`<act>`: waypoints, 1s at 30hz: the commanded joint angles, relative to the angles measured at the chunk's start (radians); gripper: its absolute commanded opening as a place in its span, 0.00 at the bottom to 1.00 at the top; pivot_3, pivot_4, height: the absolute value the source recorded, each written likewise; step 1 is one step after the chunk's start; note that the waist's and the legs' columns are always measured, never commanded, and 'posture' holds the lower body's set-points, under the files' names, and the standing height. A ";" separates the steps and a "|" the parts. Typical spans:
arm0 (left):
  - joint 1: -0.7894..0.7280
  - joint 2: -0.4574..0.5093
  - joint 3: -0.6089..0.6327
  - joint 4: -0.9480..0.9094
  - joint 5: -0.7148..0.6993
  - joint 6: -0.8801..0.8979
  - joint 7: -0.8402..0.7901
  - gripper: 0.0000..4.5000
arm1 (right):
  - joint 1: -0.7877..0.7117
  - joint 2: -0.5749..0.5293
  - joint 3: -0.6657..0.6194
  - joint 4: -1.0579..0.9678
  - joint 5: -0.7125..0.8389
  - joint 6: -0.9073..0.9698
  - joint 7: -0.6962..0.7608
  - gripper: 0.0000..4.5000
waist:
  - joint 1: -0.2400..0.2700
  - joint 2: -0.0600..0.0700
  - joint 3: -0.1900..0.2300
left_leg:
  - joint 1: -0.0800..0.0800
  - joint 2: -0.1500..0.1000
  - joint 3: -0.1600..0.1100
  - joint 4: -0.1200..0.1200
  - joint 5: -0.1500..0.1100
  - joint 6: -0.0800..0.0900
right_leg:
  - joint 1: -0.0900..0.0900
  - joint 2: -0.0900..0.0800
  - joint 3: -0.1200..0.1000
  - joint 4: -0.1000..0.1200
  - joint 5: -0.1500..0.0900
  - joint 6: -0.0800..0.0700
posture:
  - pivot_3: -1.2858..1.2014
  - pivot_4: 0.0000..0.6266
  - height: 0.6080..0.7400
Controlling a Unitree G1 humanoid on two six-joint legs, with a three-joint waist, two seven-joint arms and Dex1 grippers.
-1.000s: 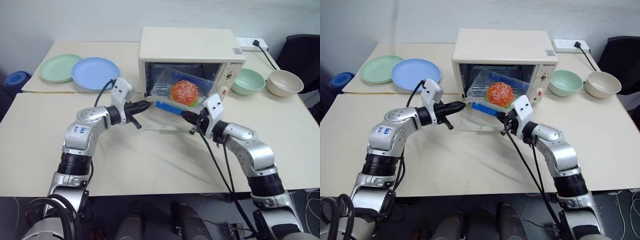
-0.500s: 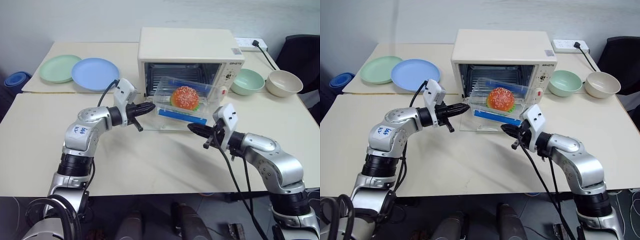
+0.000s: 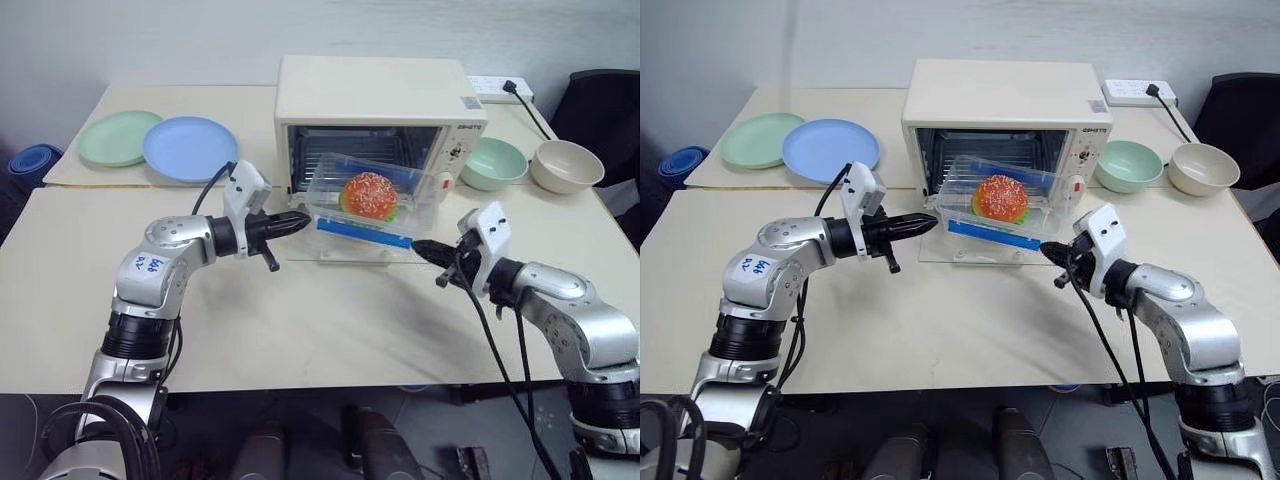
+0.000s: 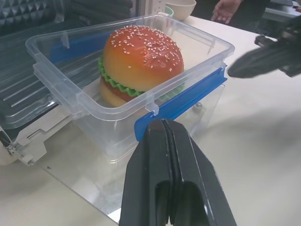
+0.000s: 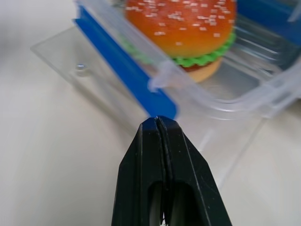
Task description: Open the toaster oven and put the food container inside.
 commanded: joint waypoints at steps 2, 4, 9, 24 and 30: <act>-0.032 -0.002 0.001 0.007 0.003 -0.022 0.003 0.00 | -0.111 0.078 0.053 0.124 -0.092 -0.105 -0.061 0.01 | -0.007 0.000 0.000 | 0.000 0.000 0.000 0.000 0.000 0.000 | 0.000 0.000 0.000 0.000 0.000 0.000 | 0.52 0.24 1.00; -0.042 -0.008 -0.002 0.019 0.008 -0.025 0.006 0.00 | -0.164 0.119 0.063 0.194 -0.121 -0.141 -0.084 0.01 | -0.010 0.000 0.000 | 0.000 0.000 0.000 0.000 0.000 0.000 | 0.000 0.000 0.000 0.001 0.000 0.000 | 0.52 0.24 1.00; -0.074 -0.023 -0.001 0.073 0.029 -0.051 0.023 0.00 | -0.270 0.200 0.083 0.328 -0.167 -0.213 -0.103 0.01 | -0.021 0.000 0.000 | -0.001 0.000 0.000 0.000 0.000 0.000 | 0.000 -0.001 0.000 0.002 0.000 0.000 | 0.52 0.24 1.00; -0.245 -0.054 0.038 0.373 0.106 -0.210 0.080 0.00 | -0.351 0.283 0.090 0.404 -0.212 -0.250 -0.074 0.01 | -0.070 0.000 0.000 | 0.000 0.003 0.005 -0.002 0.000 -0.001 | -0.006 0.003 0.006 0.010 0.000 0.000 | 0.52 0.24 1.00; -0.148 0.024 0.086 0.121 -0.055 -0.044 -0.059 0.00 | -0.228 0.225 0.115 0.198 -0.161 -0.151 0.033 0.01 | -0.073 0.000 0.000 | -0.007 0.003 0.010 -0.002 0.000 -0.002 | -0.017 0.003 0.012 0.014 0.000 0.000 | 0.52 0.24 1.00</act>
